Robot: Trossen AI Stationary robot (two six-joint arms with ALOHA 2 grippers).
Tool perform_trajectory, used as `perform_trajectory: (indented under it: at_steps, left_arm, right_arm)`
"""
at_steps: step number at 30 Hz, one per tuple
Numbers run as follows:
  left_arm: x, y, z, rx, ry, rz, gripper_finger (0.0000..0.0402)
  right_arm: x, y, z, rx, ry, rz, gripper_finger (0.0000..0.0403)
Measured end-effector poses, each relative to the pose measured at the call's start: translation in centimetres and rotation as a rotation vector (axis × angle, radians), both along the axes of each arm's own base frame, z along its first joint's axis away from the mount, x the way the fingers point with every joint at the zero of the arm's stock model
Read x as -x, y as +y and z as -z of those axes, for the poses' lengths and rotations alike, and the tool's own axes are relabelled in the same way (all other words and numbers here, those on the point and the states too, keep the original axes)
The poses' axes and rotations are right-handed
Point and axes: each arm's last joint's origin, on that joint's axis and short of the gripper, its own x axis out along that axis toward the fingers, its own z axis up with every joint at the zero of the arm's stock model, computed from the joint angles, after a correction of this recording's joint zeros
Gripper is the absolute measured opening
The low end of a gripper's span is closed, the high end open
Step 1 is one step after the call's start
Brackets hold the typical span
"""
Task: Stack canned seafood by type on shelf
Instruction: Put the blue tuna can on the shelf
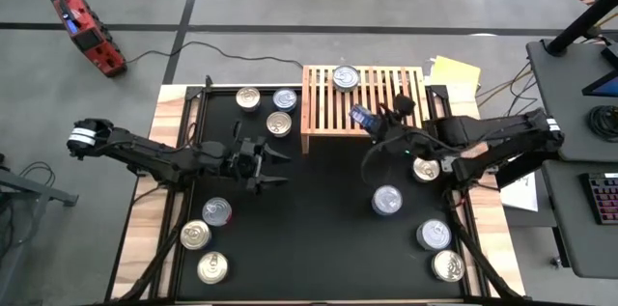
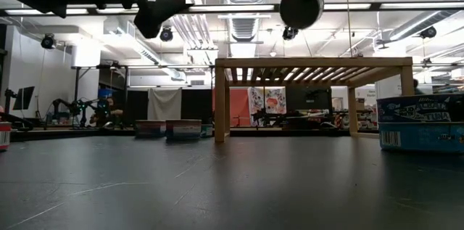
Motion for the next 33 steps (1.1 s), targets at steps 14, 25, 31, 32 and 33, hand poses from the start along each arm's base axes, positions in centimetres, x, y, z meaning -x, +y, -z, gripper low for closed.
perform_trajectory:
  at_steps: [14,25,31,32,33]
  left_arm:
    - [0.0,0.0,0.0,-0.009,0.001,0.000,0.0322]
    - [0.0,0.1,0.0,-0.022,0.001,-0.013,0.0323]
    - [0.0,0.1,0.0,-0.026,0.001,-0.014,0.0323]
    - [0.0,0.1,0.0,-0.026,0.001,-0.014,0.0323]
    - [0.0,0.1,0.0,-0.026,0.001,-0.014,0.0323]
  right_arm:
    - [-0.8,-2.2,3.2,0.038,0.313,0.087,0.0129]
    - [-1.0,-2.4,3.6,0.149,0.420,0.064,0.0129]
    - [-1.2,-2.4,4.1,0.154,0.463,0.058,0.0129]
    - [-1.2,-2.4,4.2,0.154,0.468,0.057,0.0129]
    - [-1.3,-2.4,4.2,0.154,0.472,0.057,0.0129]
